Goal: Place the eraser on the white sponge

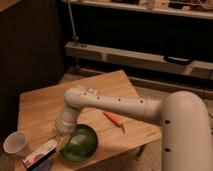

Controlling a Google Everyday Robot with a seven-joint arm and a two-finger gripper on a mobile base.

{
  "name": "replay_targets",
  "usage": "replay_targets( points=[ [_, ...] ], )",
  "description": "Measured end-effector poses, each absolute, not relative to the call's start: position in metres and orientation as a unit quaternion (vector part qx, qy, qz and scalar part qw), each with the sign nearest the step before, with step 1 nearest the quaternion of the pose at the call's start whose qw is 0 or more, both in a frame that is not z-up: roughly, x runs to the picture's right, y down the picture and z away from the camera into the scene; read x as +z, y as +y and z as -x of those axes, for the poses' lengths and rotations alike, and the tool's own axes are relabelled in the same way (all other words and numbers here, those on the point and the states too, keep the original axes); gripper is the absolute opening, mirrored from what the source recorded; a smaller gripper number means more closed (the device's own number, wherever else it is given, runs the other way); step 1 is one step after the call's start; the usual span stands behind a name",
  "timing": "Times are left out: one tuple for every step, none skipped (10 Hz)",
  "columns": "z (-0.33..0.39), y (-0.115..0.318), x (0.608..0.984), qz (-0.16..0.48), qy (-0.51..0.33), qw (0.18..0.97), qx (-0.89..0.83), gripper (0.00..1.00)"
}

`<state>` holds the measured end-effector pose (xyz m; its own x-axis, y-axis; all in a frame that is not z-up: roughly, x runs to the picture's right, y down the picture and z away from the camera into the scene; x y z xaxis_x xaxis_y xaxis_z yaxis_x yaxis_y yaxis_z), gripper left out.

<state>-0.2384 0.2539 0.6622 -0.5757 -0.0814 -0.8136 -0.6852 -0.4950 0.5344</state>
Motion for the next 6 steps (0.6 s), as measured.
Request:
replay_targets(
  points=[
    [0.244, 0.259, 0.658, 0.420, 0.463, 0.209, 0.752, 0.00],
    [0.251, 0.266, 0.654, 0.424, 0.464, 0.221, 0.746, 0.00],
    [0.255, 0.272, 0.651, 0.425, 0.462, 0.232, 0.743, 0.00],
    [0.259, 0.278, 0.650, 0.425, 0.462, 0.239, 0.741, 0.00],
    [0.262, 0.283, 0.650, 0.424, 0.462, 0.245, 0.740, 0.00],
    [0.265, 0.288, 0.650, 0.422, 0.460, 0.251, 0.739, 0.00]
  ],
)
